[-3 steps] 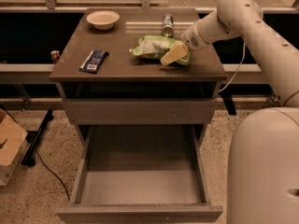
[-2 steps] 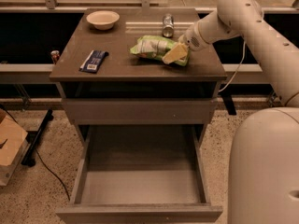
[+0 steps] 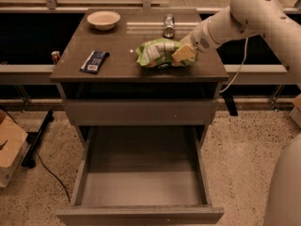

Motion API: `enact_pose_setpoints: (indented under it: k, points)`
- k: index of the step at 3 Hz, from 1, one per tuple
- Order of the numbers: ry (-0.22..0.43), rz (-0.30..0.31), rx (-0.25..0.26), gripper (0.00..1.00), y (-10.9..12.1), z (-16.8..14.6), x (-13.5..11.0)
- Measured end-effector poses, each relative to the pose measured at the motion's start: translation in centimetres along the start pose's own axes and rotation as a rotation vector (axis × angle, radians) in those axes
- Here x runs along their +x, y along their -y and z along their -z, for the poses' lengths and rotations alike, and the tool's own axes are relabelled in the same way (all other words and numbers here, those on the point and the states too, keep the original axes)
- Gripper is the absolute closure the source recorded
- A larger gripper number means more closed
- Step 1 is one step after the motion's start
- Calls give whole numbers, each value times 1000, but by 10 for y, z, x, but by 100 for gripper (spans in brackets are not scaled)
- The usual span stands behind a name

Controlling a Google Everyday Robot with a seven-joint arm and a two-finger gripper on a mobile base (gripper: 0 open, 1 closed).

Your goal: Place green rice chip bag into middle drawer

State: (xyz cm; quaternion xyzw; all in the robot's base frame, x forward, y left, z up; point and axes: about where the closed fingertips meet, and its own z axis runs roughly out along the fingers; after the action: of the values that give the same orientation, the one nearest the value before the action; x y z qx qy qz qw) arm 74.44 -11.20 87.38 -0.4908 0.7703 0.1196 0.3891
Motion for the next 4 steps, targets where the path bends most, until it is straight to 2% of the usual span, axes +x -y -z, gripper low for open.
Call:
enact_pose_setpoints:
  k: [1,2,3,4]
  points:
    - [29,36,13,100,-48,49,-4]
    - [31,33,30,100,-88,98,7]
    - [-35,59,-10,100,-163,158,35]
    - [-107,60,-70,100,-214,183,65]
